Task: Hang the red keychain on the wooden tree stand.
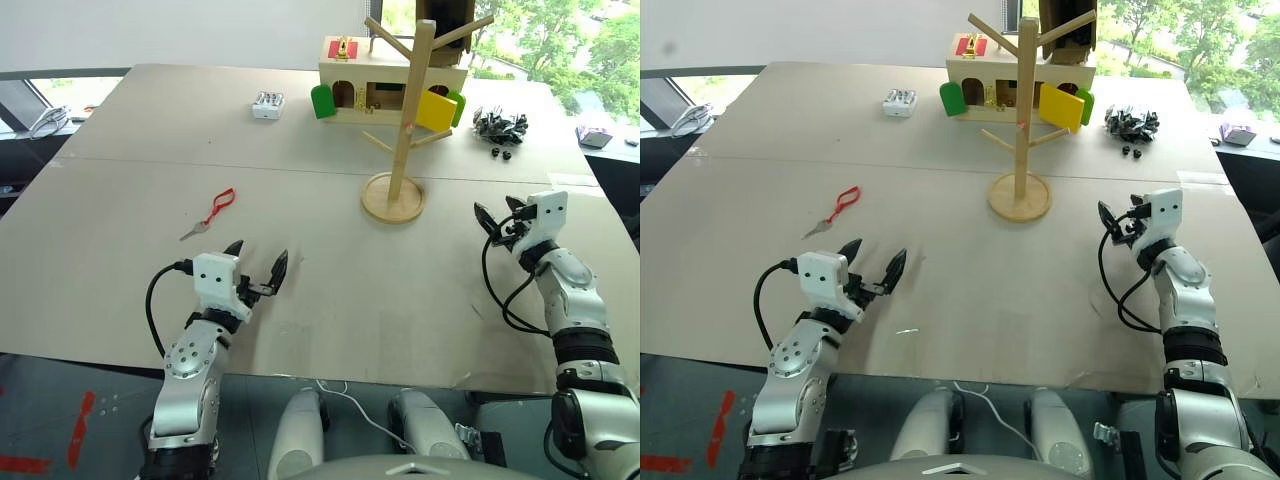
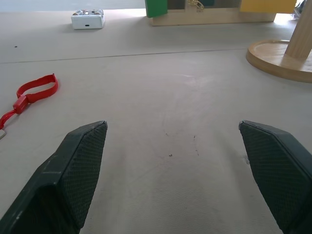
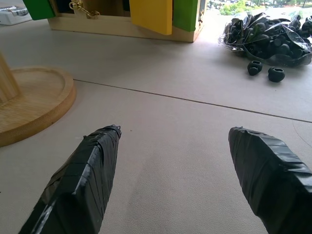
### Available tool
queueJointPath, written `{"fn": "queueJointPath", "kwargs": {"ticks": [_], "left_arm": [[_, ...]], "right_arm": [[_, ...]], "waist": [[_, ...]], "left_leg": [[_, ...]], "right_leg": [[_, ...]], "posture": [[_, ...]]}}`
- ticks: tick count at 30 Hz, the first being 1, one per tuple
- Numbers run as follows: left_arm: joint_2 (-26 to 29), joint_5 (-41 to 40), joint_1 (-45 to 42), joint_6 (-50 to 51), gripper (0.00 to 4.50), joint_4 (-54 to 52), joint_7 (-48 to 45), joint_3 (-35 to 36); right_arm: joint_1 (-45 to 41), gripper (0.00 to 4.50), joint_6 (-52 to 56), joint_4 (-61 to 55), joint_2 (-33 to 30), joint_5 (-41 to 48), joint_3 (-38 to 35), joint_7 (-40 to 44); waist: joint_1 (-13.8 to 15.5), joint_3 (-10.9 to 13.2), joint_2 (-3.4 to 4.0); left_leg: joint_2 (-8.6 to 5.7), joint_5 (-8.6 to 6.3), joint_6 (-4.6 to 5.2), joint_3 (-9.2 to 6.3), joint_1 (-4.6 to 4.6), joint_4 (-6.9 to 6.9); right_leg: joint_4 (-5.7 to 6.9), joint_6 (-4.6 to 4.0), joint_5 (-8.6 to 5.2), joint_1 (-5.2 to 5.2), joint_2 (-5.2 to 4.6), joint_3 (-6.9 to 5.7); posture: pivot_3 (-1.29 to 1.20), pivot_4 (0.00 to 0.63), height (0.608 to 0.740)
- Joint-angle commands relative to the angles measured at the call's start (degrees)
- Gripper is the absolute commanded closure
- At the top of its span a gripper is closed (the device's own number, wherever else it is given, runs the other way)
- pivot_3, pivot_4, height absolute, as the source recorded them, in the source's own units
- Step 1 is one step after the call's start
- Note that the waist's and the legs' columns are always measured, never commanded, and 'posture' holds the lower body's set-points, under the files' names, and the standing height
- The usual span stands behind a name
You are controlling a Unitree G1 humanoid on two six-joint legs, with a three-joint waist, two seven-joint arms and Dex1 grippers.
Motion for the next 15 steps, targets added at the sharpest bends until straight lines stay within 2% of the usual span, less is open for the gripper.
{"fn": "queueJointPath", "kwargs": {"ticks": [1,15], "left_arm": [[-0.07,-0.2,-0.54,-0.31,0.02,-1.76,0.04,-0.24],[-0.27,-0.38,-0.79,0.7,0.02,-1.9,0.11,-0.03]], "right_arm": [[-0.22,0.69,-1.24,-1.88,-0.64,0.19,-0.96,-0.4],[0.3,0.69,-1.27,-2.69,-0.52,0.75,-1.25,-0.51]], "waist": [[0.0,0.0,0.0],[0.0,0.0,0.0]], "left_leg": [[0.0,0.0,0.0,0.0,0.0,0.0],[0.0,0.0,0.0,0.0,0.0,0.0]], "right_leg": [[0.0,0.0,0.0,0.0,0.0,0.0],[0.0,0.0,0.0,0.0,0.0,0.0]], "posture": [[0.0,0.15,0.735],[0.0,0.15,0.735]]}}
